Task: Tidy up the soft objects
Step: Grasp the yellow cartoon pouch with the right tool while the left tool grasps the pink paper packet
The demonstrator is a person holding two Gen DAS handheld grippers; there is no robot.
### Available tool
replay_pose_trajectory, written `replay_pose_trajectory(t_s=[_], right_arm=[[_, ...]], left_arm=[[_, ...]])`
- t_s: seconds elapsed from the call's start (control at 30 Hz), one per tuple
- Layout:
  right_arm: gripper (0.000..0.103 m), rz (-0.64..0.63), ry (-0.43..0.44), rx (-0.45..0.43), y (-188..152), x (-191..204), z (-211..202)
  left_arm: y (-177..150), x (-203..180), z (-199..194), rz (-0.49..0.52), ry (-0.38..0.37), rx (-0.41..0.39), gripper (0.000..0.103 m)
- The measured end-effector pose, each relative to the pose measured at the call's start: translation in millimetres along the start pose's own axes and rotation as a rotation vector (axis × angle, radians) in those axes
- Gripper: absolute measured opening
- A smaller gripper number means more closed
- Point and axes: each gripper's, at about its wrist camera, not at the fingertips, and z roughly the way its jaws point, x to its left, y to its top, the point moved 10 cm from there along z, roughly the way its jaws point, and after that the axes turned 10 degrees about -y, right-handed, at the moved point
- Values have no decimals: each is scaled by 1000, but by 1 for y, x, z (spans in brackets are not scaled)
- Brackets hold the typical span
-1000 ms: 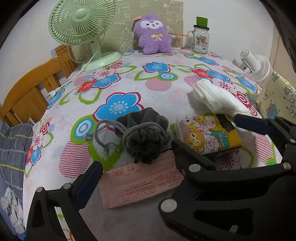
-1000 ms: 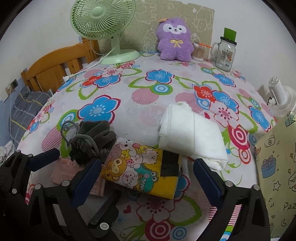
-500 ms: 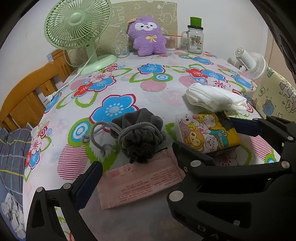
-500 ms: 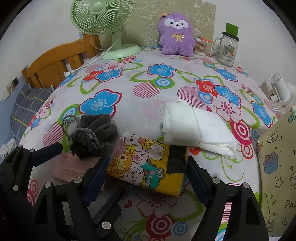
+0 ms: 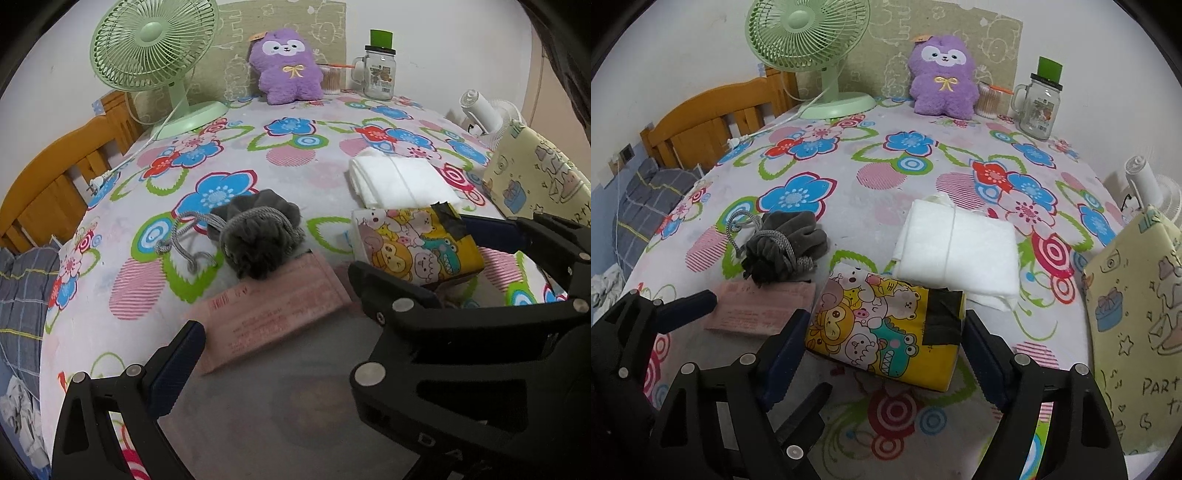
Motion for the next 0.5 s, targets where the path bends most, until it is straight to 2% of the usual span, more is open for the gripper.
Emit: replay_pose_trajectory(t_s=[0.2,0.43,0.5], right_arm=[[83,6,-7,-8,-8,-8,-10],[83,19,-14,-11,-14,-18,-15],[83,26,-16,-14,-15,-21,-16]], left_arm=[[-7,-9,-3,-25,-14,4,103],[-12,-31,-7,1,-44,8,102],[-9,-32,-10,9,-32,-7,102]])
